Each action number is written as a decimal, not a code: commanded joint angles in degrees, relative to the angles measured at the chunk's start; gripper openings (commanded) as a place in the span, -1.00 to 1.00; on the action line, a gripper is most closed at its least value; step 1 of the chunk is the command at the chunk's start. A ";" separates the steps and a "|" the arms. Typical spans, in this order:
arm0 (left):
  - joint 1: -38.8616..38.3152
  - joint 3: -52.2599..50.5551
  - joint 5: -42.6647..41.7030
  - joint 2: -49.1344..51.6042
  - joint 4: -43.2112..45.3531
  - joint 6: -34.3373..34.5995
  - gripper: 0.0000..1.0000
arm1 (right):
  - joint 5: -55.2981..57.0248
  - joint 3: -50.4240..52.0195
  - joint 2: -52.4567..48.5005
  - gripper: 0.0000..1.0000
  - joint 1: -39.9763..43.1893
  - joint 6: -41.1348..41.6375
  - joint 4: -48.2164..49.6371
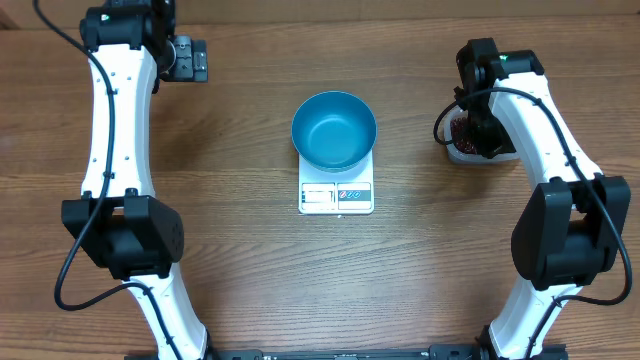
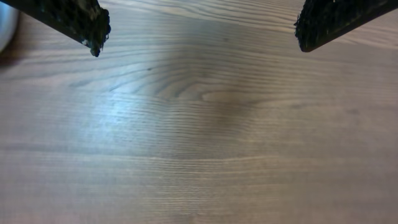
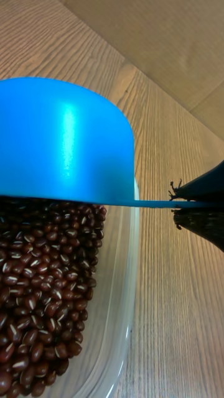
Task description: Scoop item into bowl and weigh 150g on scale
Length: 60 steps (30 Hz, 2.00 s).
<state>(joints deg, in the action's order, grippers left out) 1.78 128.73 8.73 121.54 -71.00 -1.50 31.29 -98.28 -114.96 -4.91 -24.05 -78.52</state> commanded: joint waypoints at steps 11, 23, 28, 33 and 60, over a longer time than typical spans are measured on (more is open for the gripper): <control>-2.69 0.55 -10.21 -4.81 -13.79 -17.62 0.99 | -1.46 0.28 -0.15 -0.93 0.50 0.44 0.46; -3.32 0.55 -26.32 -5.22 -20.92 -10.75 0.99 | -4.22 0.28 -0.09 -0.93 0.50 0.44 0.44; -3.32 0.55 -37.42 -5.05 -18.16 -5.40 0.99 | -4.44 0.28 -0.09 -0.93 0.55 0.42 0.87; -3.76 0.55 -40.37 -5.05 -17.64 -3.23 0.99 | -4.44 0.28 -0.07 -0.93 0.55 0.44 0.85; -29.31 -32.28 -11.34 -30.62 -7.13 14.03 0.99 | -9.97 0.28 0.83 -0.93 3.17 0.66 0.59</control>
<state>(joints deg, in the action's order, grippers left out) -25.56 106.67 -10.44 94.41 -82.15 4.69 23.33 -98.28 -114.91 -2.28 -24.01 -78.52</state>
